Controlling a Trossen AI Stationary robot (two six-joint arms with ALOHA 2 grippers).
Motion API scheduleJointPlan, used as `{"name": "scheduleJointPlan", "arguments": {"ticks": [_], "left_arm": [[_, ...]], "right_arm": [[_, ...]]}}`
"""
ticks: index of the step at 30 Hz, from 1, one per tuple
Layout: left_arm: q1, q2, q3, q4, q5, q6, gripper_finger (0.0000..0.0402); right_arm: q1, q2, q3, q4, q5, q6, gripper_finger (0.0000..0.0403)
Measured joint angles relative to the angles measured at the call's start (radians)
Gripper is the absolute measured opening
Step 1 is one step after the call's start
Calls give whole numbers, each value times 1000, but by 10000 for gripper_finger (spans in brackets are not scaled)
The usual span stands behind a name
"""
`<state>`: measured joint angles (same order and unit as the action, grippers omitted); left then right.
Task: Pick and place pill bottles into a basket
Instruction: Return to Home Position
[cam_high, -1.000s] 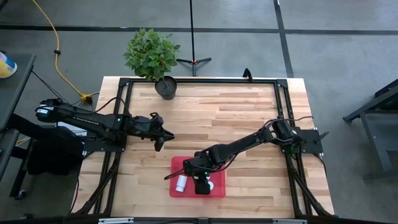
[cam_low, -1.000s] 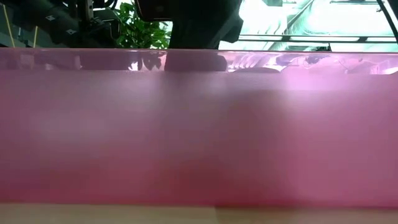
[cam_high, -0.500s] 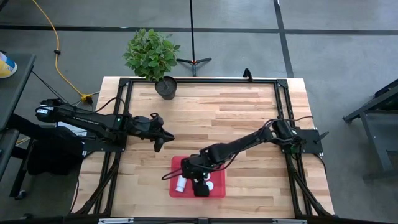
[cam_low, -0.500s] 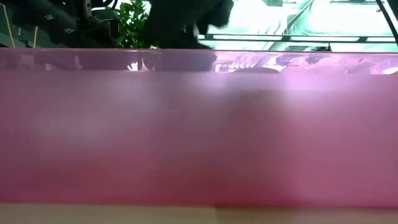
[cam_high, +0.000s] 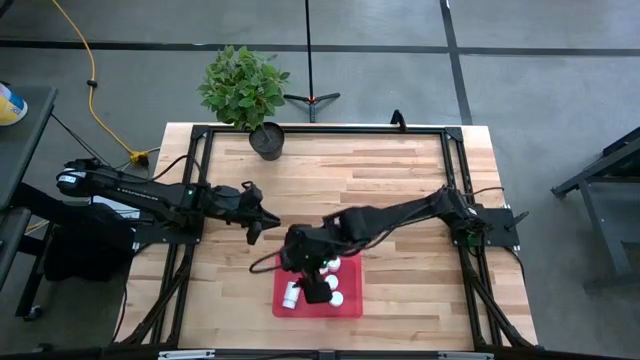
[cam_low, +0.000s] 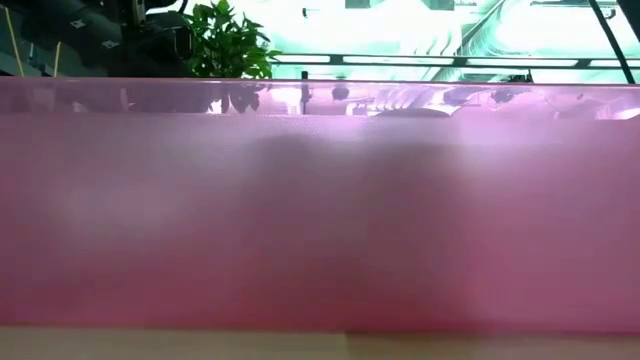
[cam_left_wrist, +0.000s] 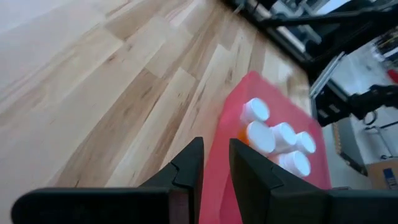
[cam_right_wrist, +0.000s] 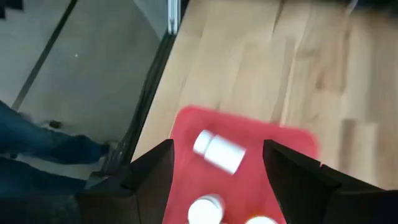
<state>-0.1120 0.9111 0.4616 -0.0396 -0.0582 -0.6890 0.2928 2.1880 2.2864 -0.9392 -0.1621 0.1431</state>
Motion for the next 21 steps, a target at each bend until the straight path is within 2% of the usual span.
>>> {"name": "scheduleJointPlan", "arguments": {"ticks": [3,7,18,21], "left_arm": [[0,-9,0,44,0,4,111],[0,-33,1,112,-8,30,111],[0,-164,0,138,-35,58,111],[0,-209,0,139,-51,108,111]], "right_arm": [[-16,-8,72,-28,2,-34,236],[-43,-91,19,-3,-7,-42,236],[-112,-220,18,-190,-12,-103,236],[-128,-245,18,-213,-12,-119,236]]}}
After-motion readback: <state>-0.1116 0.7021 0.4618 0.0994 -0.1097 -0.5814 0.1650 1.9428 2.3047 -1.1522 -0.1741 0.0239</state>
